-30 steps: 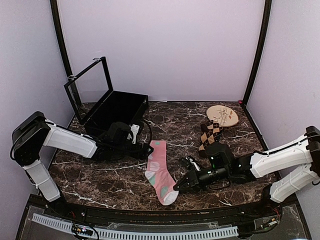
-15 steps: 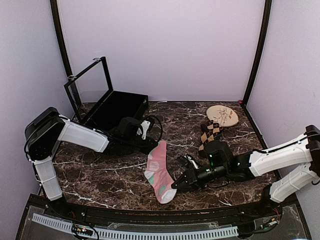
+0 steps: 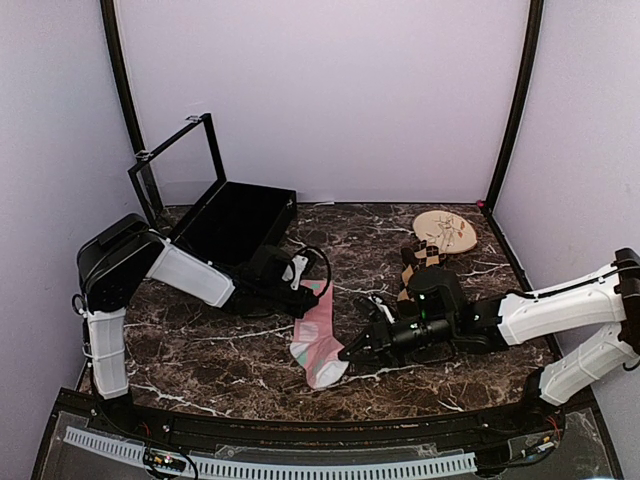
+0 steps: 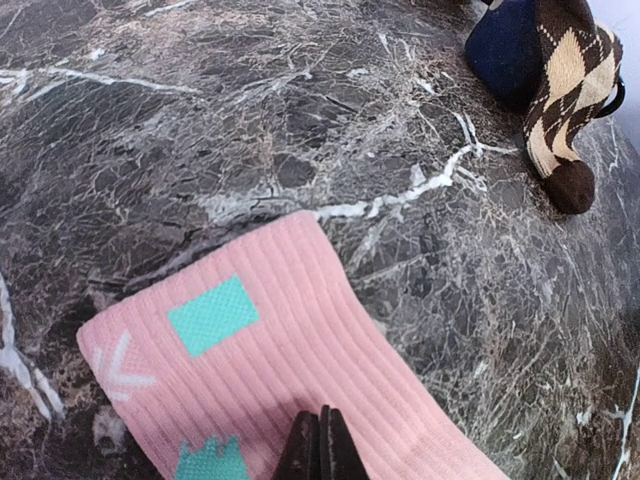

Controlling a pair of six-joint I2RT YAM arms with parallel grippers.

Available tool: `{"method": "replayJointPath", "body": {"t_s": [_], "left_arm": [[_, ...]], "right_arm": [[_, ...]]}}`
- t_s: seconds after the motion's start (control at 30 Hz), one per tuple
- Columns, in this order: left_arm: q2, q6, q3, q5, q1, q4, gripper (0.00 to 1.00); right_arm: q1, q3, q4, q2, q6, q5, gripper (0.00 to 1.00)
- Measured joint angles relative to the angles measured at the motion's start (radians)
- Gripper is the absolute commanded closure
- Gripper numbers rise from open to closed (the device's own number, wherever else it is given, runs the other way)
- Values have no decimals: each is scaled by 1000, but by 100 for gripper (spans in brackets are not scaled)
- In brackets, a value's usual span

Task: Roll the socks
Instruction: Fold the sock at the center of the board.

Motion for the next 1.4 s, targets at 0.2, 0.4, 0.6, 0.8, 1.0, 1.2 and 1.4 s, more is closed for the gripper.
{"method": "replayJointPath", "body": {"t_s": [0.2,0.4,0.6,0.8,1.0,1.2,1.4], "left_arm": [[0,-26,-31,21,15,52,100],[-1,-55,-50,31,23,84,100],[-16,-100,-80,37,35,104,100],[-35,-156,-122,48,45,134,100],[-74,-246,-207,72,66,192,100],[-107,-327,-275,95,80,240,100],[-127,-376,-301,102,83,246,100]], "right_arm": [[-46,18,37,2,41,-1,98],[-101,54,118,39,91,-1,98],[-142,148,156,121,109,-5,98],[-156,209,177,197,111,-10,98],[-161,209,177,215,112,2,99],[-163,220,192,248,111,14,99],[-169,261,216,334,111,25,100]]}}
